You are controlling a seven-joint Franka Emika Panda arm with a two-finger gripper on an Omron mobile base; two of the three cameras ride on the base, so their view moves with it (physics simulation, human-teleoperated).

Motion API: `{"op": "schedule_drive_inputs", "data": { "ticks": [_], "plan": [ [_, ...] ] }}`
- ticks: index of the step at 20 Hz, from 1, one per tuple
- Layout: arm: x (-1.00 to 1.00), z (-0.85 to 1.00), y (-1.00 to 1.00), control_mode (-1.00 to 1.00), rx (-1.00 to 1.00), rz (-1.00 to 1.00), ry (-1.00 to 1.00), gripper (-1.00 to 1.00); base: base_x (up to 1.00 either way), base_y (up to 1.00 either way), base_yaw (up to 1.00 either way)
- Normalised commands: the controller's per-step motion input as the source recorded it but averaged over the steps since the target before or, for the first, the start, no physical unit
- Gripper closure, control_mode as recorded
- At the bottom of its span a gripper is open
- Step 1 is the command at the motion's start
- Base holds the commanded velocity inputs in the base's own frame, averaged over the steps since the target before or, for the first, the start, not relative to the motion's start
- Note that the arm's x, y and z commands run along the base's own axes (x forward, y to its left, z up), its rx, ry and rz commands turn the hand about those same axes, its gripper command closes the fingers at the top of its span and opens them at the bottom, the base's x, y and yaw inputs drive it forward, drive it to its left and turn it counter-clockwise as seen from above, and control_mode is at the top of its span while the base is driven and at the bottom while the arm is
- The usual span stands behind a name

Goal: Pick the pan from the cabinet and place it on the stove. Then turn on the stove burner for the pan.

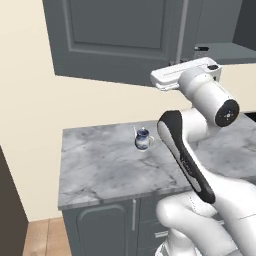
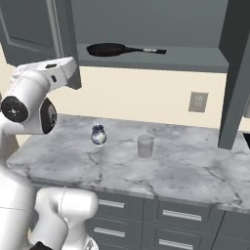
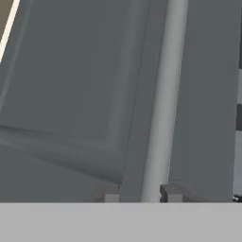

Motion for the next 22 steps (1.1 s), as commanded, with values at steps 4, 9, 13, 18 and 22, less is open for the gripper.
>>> {"op": "schedule_drive_inputs", "data": {
  "ticks": [4, 9, 13, 18, 22],
  "plan": [
    [-0.94, -0.09, 0.36, -1.00, 0.00, 0.00, 0.00, -1.00, 0.00, 0.00, 0.00],
    [-0.71, -0.02, 0.14, -1.00, 0.00, 0.00, 0.00, -1.00, 0.00, 0.00, 0.00],
    [-0.63, 0.04, -0.25, -1.00, 0.08, 0.00, 0.00, -1.00, 0.00, 0.00, 0.00],
    [-0.48, 0.17, -0.64, -1.00, 0.16, 0.01, 0.00, -1.00, 0.00, 0.00, 0.00],
    [-0.29, 0.18, -0.73, -1.00, 0.17, 0.07, 0.03, -1.00, 0.00, 0.00, 0.00]
  ]
}}
